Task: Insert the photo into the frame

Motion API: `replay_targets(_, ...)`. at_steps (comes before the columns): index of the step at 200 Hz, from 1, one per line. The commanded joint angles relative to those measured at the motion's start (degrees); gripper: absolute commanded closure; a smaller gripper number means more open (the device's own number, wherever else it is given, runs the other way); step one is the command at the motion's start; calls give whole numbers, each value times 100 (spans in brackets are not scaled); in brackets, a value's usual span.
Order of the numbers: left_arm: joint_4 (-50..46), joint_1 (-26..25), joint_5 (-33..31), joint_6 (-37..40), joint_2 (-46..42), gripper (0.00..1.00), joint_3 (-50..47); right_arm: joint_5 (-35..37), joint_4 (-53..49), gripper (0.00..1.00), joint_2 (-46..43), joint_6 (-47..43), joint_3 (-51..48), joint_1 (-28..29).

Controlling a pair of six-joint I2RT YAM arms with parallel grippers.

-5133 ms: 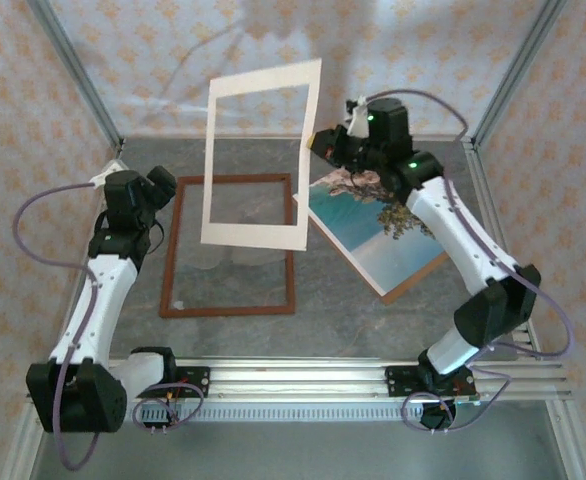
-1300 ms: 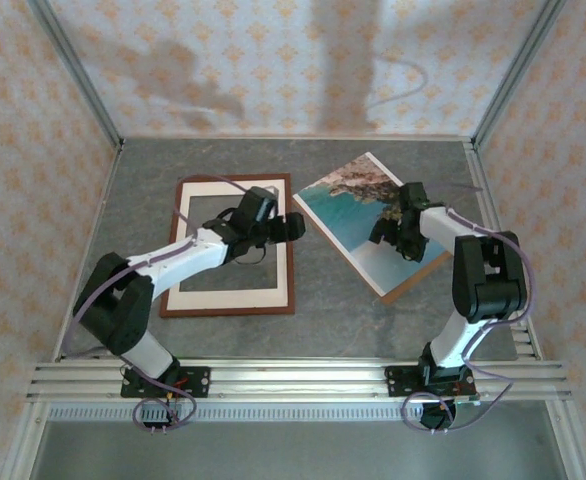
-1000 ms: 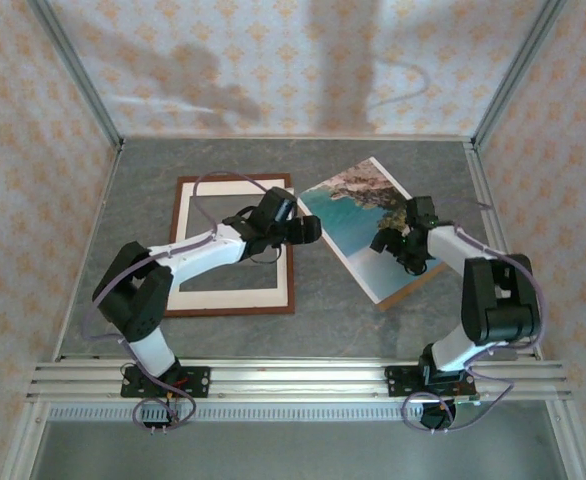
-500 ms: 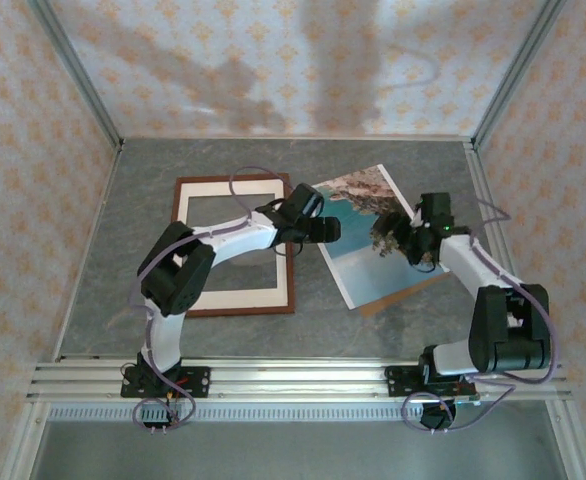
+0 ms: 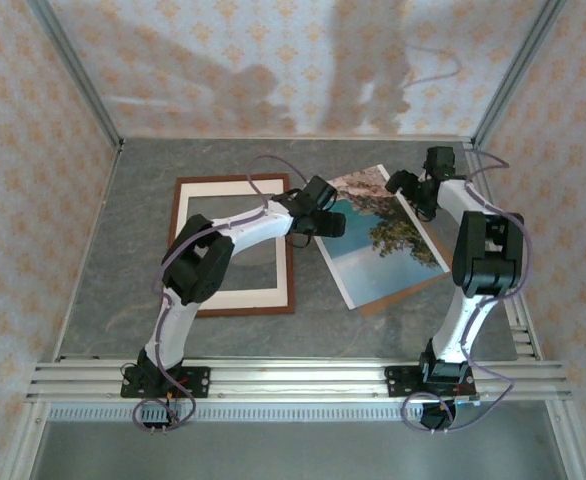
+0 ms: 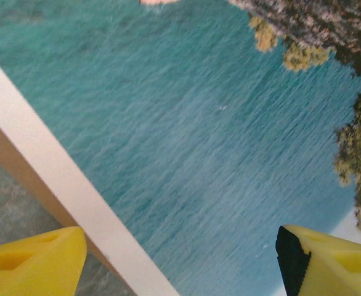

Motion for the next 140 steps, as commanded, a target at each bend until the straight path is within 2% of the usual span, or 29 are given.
replay_targets(1,-393,5,-339,278,205,19,350,-226,-136,8,486,-284,683,12)
replay_targets(75,-502,57,-204,368,645,18,702,-557,-631,15,1641,-426,1956,106)
replay_targets(140,-446,63,-22,427,806,19,724,250,-1554,17,1702,-1014,1965,280)
